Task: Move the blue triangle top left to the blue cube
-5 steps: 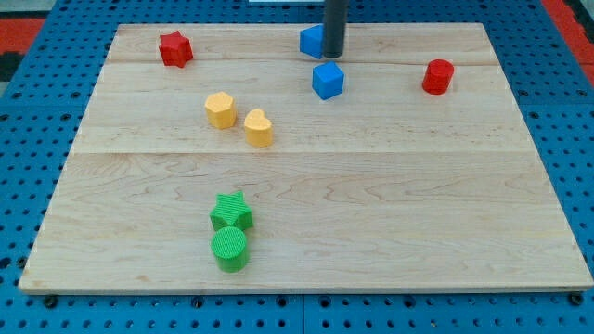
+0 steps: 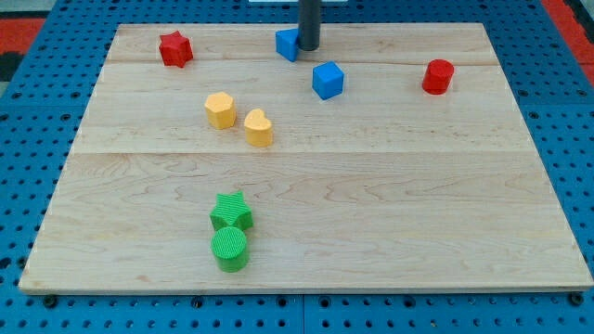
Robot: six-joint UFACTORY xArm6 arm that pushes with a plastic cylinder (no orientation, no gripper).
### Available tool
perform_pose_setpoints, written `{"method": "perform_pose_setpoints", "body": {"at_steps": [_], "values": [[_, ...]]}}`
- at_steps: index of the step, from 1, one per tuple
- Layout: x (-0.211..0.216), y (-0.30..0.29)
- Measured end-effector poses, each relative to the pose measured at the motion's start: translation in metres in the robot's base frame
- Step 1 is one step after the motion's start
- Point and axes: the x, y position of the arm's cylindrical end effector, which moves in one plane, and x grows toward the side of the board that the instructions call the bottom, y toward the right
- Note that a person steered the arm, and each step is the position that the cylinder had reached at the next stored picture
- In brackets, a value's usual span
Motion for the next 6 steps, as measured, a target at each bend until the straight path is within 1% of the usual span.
{"method": "perform_pose_setpoints", "body": {"at_steps": [4, 5, 6], "values": [[-0.004, 0.003], [-0.005, 0.057], [-0.021, 0.169]]}}
